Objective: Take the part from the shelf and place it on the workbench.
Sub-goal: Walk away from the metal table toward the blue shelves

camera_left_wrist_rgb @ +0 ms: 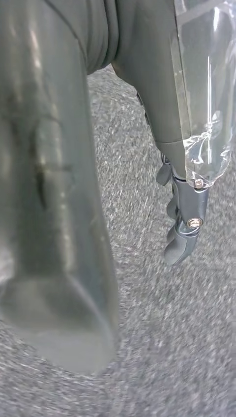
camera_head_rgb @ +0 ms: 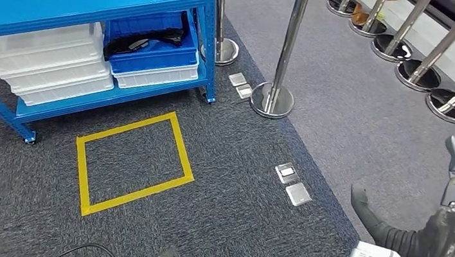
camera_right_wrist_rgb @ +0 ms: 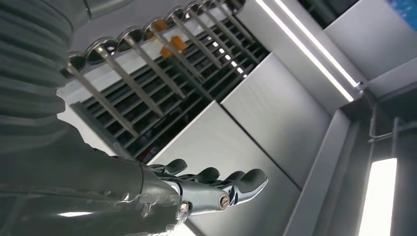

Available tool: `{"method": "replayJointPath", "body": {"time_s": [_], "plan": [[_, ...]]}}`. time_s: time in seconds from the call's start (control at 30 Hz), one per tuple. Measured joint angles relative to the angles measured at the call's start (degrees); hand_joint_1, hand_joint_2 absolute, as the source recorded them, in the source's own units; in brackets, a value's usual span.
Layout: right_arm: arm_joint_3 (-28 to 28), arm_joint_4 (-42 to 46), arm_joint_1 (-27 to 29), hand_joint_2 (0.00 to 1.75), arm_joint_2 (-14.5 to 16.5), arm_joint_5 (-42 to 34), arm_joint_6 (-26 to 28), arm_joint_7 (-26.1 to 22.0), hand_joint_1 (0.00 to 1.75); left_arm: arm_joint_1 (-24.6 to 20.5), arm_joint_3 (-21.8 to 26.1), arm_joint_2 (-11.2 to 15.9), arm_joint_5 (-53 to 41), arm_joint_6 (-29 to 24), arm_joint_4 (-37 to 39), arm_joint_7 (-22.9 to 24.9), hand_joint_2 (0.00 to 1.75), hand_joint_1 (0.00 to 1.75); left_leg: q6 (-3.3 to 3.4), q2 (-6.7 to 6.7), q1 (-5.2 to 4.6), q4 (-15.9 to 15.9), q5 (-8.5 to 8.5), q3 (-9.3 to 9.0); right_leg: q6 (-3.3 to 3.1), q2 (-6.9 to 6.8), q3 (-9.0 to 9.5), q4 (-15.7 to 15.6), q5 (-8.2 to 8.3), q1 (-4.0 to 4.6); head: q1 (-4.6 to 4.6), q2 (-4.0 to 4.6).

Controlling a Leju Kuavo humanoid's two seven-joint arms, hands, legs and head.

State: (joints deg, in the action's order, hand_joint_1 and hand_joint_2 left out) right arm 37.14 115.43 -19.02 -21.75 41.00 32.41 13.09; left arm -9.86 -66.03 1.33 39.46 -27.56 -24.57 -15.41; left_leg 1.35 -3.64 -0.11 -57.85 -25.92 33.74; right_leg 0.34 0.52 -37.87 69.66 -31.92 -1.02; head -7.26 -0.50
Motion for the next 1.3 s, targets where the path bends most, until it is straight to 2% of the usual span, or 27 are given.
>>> {"method": "replayJointPath", "body": {"time_s": [0.07, 0.1, 0.13, 0.2, 0.27, 0.33, 0.4, 0.43, 0.47, 0.5, 0.57, 0.63, 0.7, 0.73, 0.8, 0.83, 0.87, 0.9, 0.93, 0.97, 1.0, 1.03, 1.07, 1.1, 1.17, 1.23, 1.3], "plan": [[0.0, 0.0, 0.0, 1.75, 0.0, 0.0, 0.0, -0.1, 0.00, -0.1, 0.0, 0.0, 0.0, 0.0, 0.0, 0.0, 0.00, 0.00, -0.44, -1.45, 0.03, -0.6, -0.38, 0.18, -0.18, 2.23, 2.97, -7.3, 3.41, -0.20, 0.13, 0.00], [0.0, 0.0, 0.0, 1.75, 0.0, -0.1, 0.0, -0.2, 0.00, -0.1, 0.0, 0.0, 0.1, 0.0, 0.0, 0.0, 0.00, 0.00, -0.70, -2.03, 0.07, -0.9, -0.49, 0.40, -0.23, 3.07, 3.79, -9.3, 3.97, -0.24, 0.14, 0.00], [0.0, 0.0, 0.0, 1.75, 0.0, -0.1, 0.0, -0.2, 0.00, 0.0, 0.0, 0.0, 0.1, 0.0, 0.0, 0.0, 0.00, 0.00, -0.98, -2.55, 0.13, -1.0, -0.51, 0.65, -0.36, 3.36, 4.06, -9.9, 3.79, -0.18, 0.14, 0.00], [0.0, 0.0, -0.1, 1.75, 0.0, -0.2, 0.0, -0.3, 0.00, 0.1, 0.0, 0.0, 0.1, 0.0, 0.0, 0.0, 0.00, 0.00, -1.61, -3.33, 0.30, -1.0, -0.48, 0.88, -0.88, 2.17, 4.26, -10.3, 3.89, -0.09, 0.03, 0.00], [0.0, 0.0, -0.3, 1.75, 0.1, -0.2, 0.0, -0.5, 0.00, 0.1, 0.0, 0.1, 0.0, 0.0, 0.0, 0.0, 0.00, 0.00, -2.28, -1.54, 0.16, -2.6, -1.62, 1.45, -1.56, 0.77, 4.71, -10.8, 4.02, -0.20, -0.31, 0.00], [0.0, 0.0, -0.3, 1.75, 0.1, -0.3, -0.1, -0.5, 0.00, 0.0, 0.0, 0.1, -0.1, 0.0, 0.0, 0.0, 0.00, 0.00, -2.92, 1.64, 0.17, -8.6, -4.78, 4.17, -2.06, -0.73, 5.07, -11.1, 3.91, -0.15, -0.77, 0.00], [0.0, 0.0, -0.3, 1.75, 0.1, -0.3, -0.1, -0.5, 0.00, 0.0, 0.0, 0.1, -0.1, 0.0, 0.0, 0.0, 0.00, 0.00, -3.39, 2.89, 0.54, -15.8, -7.46, 7.83, -2.28, -2.26, 5.20, -11.1, 3.65, 0.01, -0.95, 0.00], [0.0, 0.0, -0.3, 1.75, 0.1, -0.4, -0.1, -0.5, 0.00, 0.0, 0.0, 0.1, -0.1, 0.1, 0.0, 0.0, 0.00, 0.00, -3.49, 3.04, 0.68, -17.2, -7.45, 8.63, -2.28, -2.97, 5.29, -11.1, 3.51, 0.04, -0.97, 0.00], [0.0, 0.0, -0.3, 1.75, 0.1, -0.4, -0.1, -0.5, 0.00, 0.1, 0.0, 0.1, -0.1, 0.1, 0.0, 0.0, 0.00, 0.00, -3.51, 3.19, 0.75, -16.2, -6.35, 8.25, -2.20, -3.63, 5.46, -11.1, 3.34, 0.04, -0.99, 0.00], [0.0, 0.0, -0.3, 1.75, 0.1, -0.4, -0.1, -0.5, 0.00, 0.1, 0.0, 0.1, -0.1, 0.1, 0.0, 0.0, 0.00, 0.00, -3.42, 3.57, 0.77, -13.1, -4.43, 6.73, -2.08, -4.24, 5.73, -11.0, 3.14, 0.04, -1.03, 0.00], [-0.1, 0.0, -0.3, 1.75, 0.1, -0.4, -0.1, -0.5, 0.00, 0.0, 0.0, 0.1, -0.1, 0.2, 0.0, 0.0, 0.00, 0.00, -2.92, 5.88, 0.38, -4.9, -1.00, 2.76, -1.66, -5.37, 6.41, -11.1, 2.62, 0.19, -1.02, 0.00], [-0.1, 0.0, -0.3, 1.75, 0.1, -0.4, -0.1, -0.5, 0.00, 0.0, 0.0, 0.1, -0.2, 0.2, 0.0, 0.0, 0.00, 0.00, -2.21, 7.38, -0.23, -1.0, -0.04, 1.05, -1.12, -6.28, 6.83, -11.1, 2.27, 0.38, -0.91, 0.00], [-0.1, 0.0, -0.3, 1.75, 0.1, -0.4, -0.1, -0.5, 0.00, -0.1, 0.0, 0.1, -0.3, 0.3, 0.0, 0.0, 0.00, 0.00, -1.54, 6.45, -0.47, -0.7, -0.10, 1.05, -0.52, -7.15, 7.18, -11.4, 2.06, 0.42, -0.86, 0.00], [-0.2, 0.0, -0.3, 1.75, 0.1, -0.4, -0.1, -0.5, 0.00, -0.1, 0.0, 0.1, -0.3, 0.4, 0.0, 0.0, 0.00, 0.00, -1.22, 5.93, -0.35, -0.3, 0.01, 0.80, -0.24, -6.74, 7.38, -11.2, 1.71, 0.33, -0.80, 0.00], [-0.4, 0.1, -0.3, 1.75, 0.1, -0.4, -0.1, -0.5, 0.00, -0.2, 0.0, 0.1, -0.4, 0.5, 0.0, 0.1, 0.00, 0.00, -0.45, 4.78, 0.02, 0.6, 0.34, 0.15, 0.08, -4.04, 6.39, -8.3, -0.30, 0.13, -0.57, 0.00], [-0.5, 0.1, -0.2, 1.75, 0.0, -0.4, -0.1, -0.5, 0.00, -0.4, 0.0, 0.0, -0.4, 0.5, 0.0, 0.1, 0.00, 0.00, -0.19, 4.20, 0.10, 0.7, 0.42, -0.02, 0.11, -2.30, 4.88, -5.1, -1.90, 0.03, -0.38, 0.00], [-0.6, 0.2, -0.1, 1.75, 0.0, -0.4, -0.1, -0.5, 0.00, -0.5, -0.1, 0.0, -0.5, 0.6, 0.0, 0.1, 0.00, 0.00, 0.00, 3.55, 0.11, 0.8, 0.41, -0.06, 0.13, -1.26, 2.81, -1.3, -3.58, 0.03, -0.24, 0.00], [-0.7, 0.2, 0.1, 1.75, 0.0, -0.4, -0.1, -0.5, 0.00, -0.6, -0.1, 0.0, -0.5, 0.6, 0.0, 0.1, 0.00, 0.00, 0.08, 2.84, 0.09, 0.7, 0.35, -0.06, 0.19, -0.82, 0.70, 2.4, -4.74, 0.04, -0.17, 0.00], [-0.7, 0.2, 0.2, 1.75, -0.1, -0.4, -0.1, -0.5, 0.00, -0.6, -0.1, 0.0, -0.6, 0.7, 0.0, 0.2, 0.00, 0.00, 0.12, 2.09, 0.08, 0.6, 0.27, -0.07, 0.27, -0.67, -0.75, 4.4, -4.83, 0.04, -0.09, 0.00], [-0.8, 0.2, 0.3, 1.75, -0.1, -0.3, -0.1, -0.4, 0.00, -0.6, -0.1, 0.0, -0.6, 0.7, 0.0, 0.2, 0.00, 0.00, 0.10, 1.29, 0.10, 0.4, 0.16, -0.10, 0.30, -0.59, -1.24, 4.4, -3.71, 0.01, -0.06, 0.00], [-0.8, 0.2, 0.4, 1.75, -0.1, -0.3, -0.1, -0.4, 0.00, -0.5, -0.1, 0.0, -0.7, 0.8, 0.0, 0.2, 0.00, 0.00, 0.00, 0.46, 0.15, 0.2, -0.01, -0.15, 0.29, -0.35, -0.60, 2.0, -1.48, -0.08, -0.04, 0.00], [-0.9, 0.2, 0.4, 1.75, -0.1, -0.1, -0.1, -0.3, 0.00, -0.6, -0.1, -0.1, -0.8, 0.8, 0.0, 0.2, 0.00, 0.00, -0.20, -0.35, 0.24, -0.1, -0.26, -0.16, 0.27, 0.37, 0.81, -2.0, 1.03, -0.23, 0.01, 0.00], [-1.0, 0.2, 0.4, 1.75, -0.1, 0.0, -0.2, -0.2, 0.00, -0.6, -0.1, -0.1, -0.9, 0.9, 0.0, 0.3, 0.00, 0.00, -0.48, -1.10, 0.25, -0.6, -0.53, -0.05, 0.28, 1.59, 2.32, -5.7, 2.81, -0.39, 0.09, 0.00], [-1.0, 0.2, 0.5, 1.75, -0.1, 0.1, -0.2, -0.1, 0.00, -0.7, -0.1, -0.1, -1.0, 0.9, 0.0, 0.3, 0.00, 0.00, -0.76, -1.78, 0.29, -1.0, -0.73, 0.18, 0.30, 2.68, 3.41, -8.4, 3.79, -0.54, 0.14, 0.00], [-1.0, 0.3, 0.6, 1.75, -0.1, 0.2, -0.2, 0.1, 0.00, -0.7, -0.1, -0.1, -1.0, 1.0, 0.0, 0.4, 0.00, 0.00, -1.37, -2.93, 0.44, -1.4, -0.81, 0.69, 0.17, 3.61, 4.09, -9.9, 3.67, -0.46, 0.16, 0.00], [-1.0, 0.3, 0.6, 1.75, -0.2, 0.3, -0.2, 0.1, 0.00, -0.5, -0.1, -0.1, -1.0, 1.0, 0.0, 0.4, 0.00, 0.00, -1.98, -3.56, 0.65, -1.4, -0.85, 0.85, -0.38, 2.43, 4.33, -10.3, 3.74, -0.43, 0.08, 0.00], [-1.0, 0.4, 0.6, 0.87, -0.2, 0.3, -0.2, 0.2, 0.00, -0.5, -0.1, -0.1, -1.1, 1.0, 0.0, 0.4, 0.00, 0.00, -2.61, -1.42, 0.50, -3.8, -2.38, 1.82, -0.99, 1.05, 4.76, -10.7, 3.80, -0.61, -0.31, 0.00]]}}
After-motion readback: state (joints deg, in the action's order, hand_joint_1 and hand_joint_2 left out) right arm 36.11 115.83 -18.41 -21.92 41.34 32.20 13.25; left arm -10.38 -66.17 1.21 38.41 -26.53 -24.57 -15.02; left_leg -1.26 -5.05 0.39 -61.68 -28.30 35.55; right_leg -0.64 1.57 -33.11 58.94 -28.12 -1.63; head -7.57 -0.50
